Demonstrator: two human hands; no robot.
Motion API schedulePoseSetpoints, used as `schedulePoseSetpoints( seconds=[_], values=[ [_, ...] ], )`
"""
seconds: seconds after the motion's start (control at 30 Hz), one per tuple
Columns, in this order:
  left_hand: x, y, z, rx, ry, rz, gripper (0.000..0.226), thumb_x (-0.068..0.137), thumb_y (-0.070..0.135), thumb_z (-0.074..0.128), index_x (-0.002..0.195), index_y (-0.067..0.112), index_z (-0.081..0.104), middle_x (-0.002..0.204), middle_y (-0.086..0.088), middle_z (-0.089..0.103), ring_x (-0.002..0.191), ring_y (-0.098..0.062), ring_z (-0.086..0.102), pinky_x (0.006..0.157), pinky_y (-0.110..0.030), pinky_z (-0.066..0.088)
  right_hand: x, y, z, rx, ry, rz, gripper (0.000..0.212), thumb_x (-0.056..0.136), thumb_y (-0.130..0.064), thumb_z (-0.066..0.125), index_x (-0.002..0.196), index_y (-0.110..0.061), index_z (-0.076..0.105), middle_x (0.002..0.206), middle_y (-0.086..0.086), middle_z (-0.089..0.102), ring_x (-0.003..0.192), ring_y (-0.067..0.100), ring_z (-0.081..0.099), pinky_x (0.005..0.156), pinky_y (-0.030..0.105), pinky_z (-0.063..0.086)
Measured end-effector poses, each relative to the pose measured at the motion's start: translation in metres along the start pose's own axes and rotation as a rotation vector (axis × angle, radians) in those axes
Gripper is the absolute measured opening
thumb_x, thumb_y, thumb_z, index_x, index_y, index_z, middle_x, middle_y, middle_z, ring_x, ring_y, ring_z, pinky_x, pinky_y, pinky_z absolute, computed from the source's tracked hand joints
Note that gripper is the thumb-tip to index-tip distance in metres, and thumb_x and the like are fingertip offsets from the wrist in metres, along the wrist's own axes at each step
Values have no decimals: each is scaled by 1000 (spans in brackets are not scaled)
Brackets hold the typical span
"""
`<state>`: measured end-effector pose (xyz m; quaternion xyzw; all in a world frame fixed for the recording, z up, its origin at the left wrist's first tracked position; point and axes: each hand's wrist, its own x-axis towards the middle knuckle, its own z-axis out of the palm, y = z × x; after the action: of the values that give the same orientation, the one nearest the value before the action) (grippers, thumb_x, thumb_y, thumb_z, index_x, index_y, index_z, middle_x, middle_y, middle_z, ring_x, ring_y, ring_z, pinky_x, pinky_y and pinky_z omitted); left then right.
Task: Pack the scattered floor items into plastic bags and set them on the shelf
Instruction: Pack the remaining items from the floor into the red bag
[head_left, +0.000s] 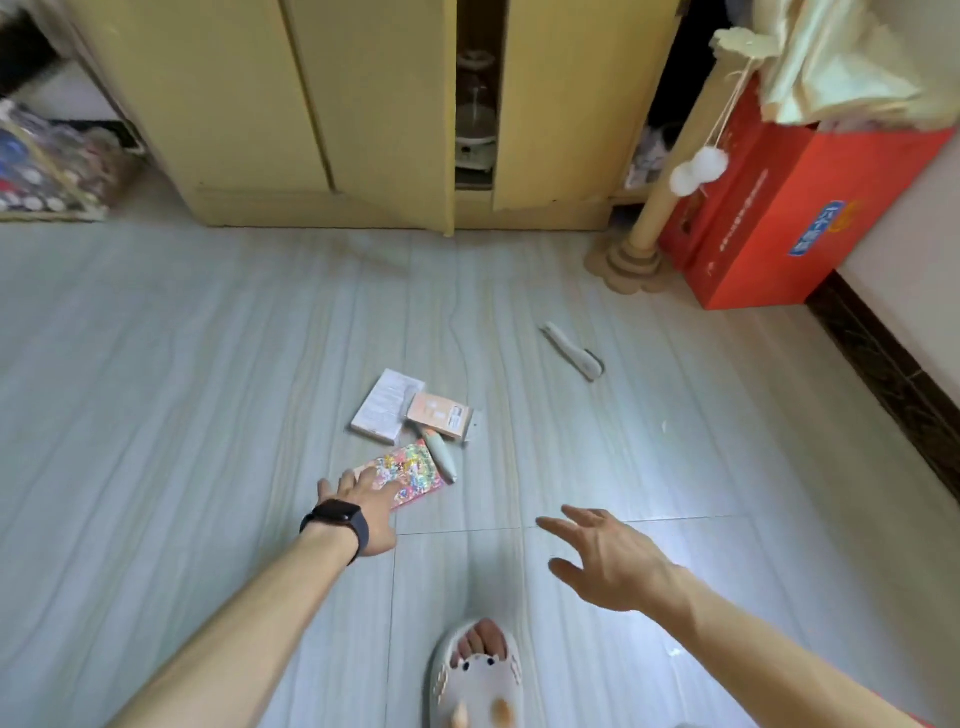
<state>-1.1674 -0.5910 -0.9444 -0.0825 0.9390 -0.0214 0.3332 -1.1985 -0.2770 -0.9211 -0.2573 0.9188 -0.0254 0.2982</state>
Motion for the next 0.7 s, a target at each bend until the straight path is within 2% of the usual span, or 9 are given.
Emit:
schedulePoseSetpoints(
  seconds=[0.1,0.2,0.27,0.33,0.4,0.47,0.5,0.57,0.7],
  values=[
    [35,-1,34,-24,-45,-24,85,82,46,55,153,40,9,163,-2,-2,147,-32,2,115,-54,12,48,0,51,53,-98,33,60,100,-48,38,155,-38,16,165,3,11,151,23,13,120,38,23],
    [66,2,54,-43,22,-20,94,79,58,56,151,46,-3,162,-4,-10,147,-37,-3,114,-53,14,76,4,98,80,-141,93,60,102,-41,31,156,-38,6,166,2,-6,153,25,-2,122,48,12],
    [87,4,59,-48,91,-11,93,80,63,54,150,49,-7,162,-7,-10,146,-39,-1,115,-53,12,83,5,122,96,-105,126,60,103,-37,28,155,-41,-1,165,-1,-16,152,26,-10,121,52,9],
    [107,5,60,-75,101,-18,86,83,65,49,149,53,-5,162,-8,-6,146,-40,2,115,-52,10,87,2,132,115,-41,144,60,103,-41,28,154,-42,-2,164,-1,-17,152,28,-12,120,53,9],
    [122,4,65,-91,154,-17,76,84,66,44,148,55,4,160,-12,8,143,-40,12,113,-52,16,96,-3,129,166,5,156,59,101,-48,31,154,-40,8,166,3,-9,152,31,-7,121,52,11],
    [126,2,74,-132,296,14,72,80,66,42,148,51,23,143,-17,33,129,-41,35,106,-50,30,111,-11,115,246,76,134,57,98,-49,40,152,-35,24,164,10,12,149,35,9,121,47,16],
    [126,1,76,-172,344,27,72,80,65,46,147,48,29,133,-17,39,120,-40,41,103,-48,34,122,-17,106,298,129,115,56,97,-46,44,150,-32,32,160,11,24,146,36,18,119,45,23],
    [124,3,78,-211,318,29,76,79,62,59,148,49,28,121,-15,40,111,-37,42,100,-43,36,150,-32,90,415,217,93,51,97,-40,48,146,-29,42,152,9,37,139,34,29,110,45,36],
    [107,18,82,-274,231,-60,87,73,64,62,147,55,16,112,-10,35,104,-33,37,93,-35,36,218,-75,64,338,244,-33,48,97,-40,50,144,-34,44,155,8,32,137,32,31,106,44,39]
  ],
)
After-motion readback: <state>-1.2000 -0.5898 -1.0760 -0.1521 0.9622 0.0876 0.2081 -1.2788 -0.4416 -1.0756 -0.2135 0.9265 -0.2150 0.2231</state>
